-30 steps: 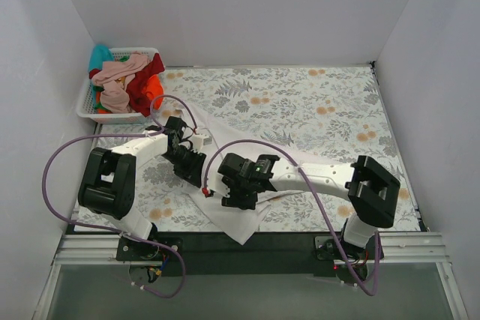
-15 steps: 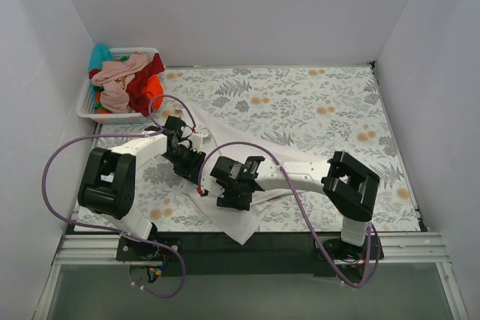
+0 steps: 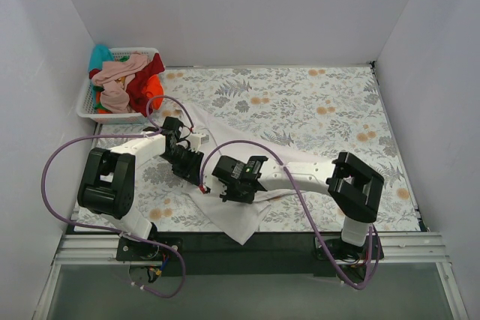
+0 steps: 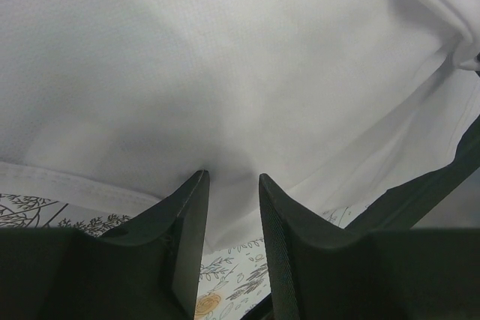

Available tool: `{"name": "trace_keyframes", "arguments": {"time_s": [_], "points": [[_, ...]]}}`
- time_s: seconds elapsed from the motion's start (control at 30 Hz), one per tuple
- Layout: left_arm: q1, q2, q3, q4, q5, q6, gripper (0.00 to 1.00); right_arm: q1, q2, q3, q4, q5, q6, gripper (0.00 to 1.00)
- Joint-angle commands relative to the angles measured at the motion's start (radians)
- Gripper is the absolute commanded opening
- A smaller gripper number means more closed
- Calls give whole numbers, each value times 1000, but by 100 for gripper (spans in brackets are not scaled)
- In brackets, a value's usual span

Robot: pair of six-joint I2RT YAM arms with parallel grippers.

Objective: Fold and stack the t-shirts
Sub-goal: Flatten the tshirt out

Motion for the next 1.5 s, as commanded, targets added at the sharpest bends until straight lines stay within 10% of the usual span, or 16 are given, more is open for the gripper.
{"name": "trace_keyframes", "arguments": {"time_s": [0.0, 0.3, 0.57, 0.97, 1.47], "points": [[4, -4, 6, 12, 1, 5, 31, -5, -68, 12, -14, 12, -3, 13], [58, -57, 90, -24, 52, 23, 19, -120, -178, 41, -80, -20, -32, 1], [170, -33, 477, -27, 25, -24, 43, -353, -296, 6, -104, -74, -108, 1], [199, 295, 808, 101, -161, -136, 43, -690, -267, 149, -100, -57, -196, 1], [199, 423, 772, 208, -296, -221, 32, -867, -115, 284, -100, -70, -248, 1]]}}
